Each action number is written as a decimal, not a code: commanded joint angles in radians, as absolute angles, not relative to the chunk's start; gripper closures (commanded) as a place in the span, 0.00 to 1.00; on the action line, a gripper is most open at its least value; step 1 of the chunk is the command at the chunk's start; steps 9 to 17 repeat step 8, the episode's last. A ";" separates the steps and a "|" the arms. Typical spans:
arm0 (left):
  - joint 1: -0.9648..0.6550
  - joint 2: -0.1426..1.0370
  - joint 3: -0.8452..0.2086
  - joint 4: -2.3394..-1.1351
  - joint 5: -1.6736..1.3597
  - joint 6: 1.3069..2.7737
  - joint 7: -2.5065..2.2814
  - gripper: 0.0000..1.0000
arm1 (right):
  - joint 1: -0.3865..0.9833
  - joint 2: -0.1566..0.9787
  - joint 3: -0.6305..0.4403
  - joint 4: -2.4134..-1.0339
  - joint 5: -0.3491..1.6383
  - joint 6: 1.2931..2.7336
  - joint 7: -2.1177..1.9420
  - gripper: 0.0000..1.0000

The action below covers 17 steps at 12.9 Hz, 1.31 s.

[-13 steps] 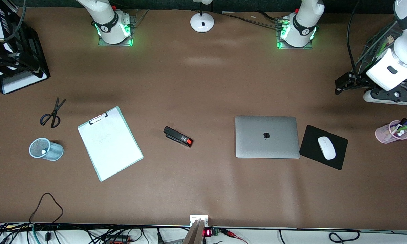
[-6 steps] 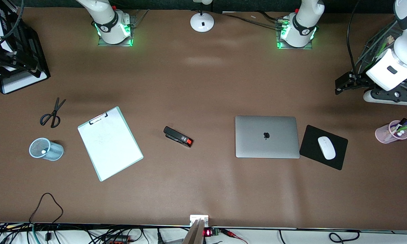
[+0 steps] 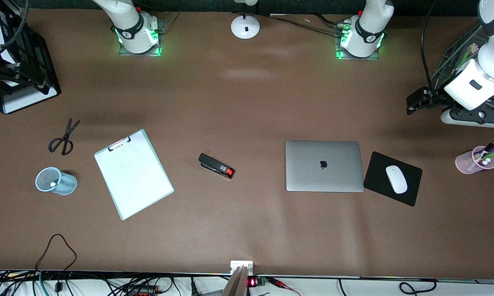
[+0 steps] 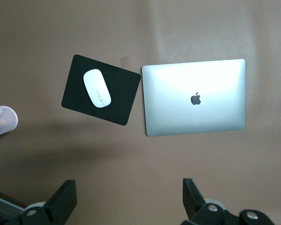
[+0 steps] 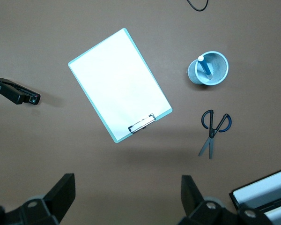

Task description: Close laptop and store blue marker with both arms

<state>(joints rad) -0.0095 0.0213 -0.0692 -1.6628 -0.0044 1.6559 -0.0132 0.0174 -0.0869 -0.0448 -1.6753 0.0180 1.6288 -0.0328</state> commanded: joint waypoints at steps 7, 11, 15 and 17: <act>-0.014 0.032 -0.072 -1.634 0.012 1.644 -0.012 0.00 | 0.015 -0.080 -0.046 -1.655 0.003 1.617 -0.057 0.00; -0.014 0.034 -0.072 -1.634 0.012 1.646 -0.012 0.00 | 0.015 -0.080 -0.046 -1.655 0.003 1.617 -0.054 0.00; -0.014 0.034 -0.072 -1.634 0.012 1.646 -0.012 0.00 | 0.015 -0.080 -0.046 -1.655 0.003 1.617 -0.054 0.00; -0.014 0.034 -0.072 -1.634 0.012 1.646 -0.012 0.00 | 0.015 -0.080 -0.046 -1.655 0.003 1.617 -0.054 0.00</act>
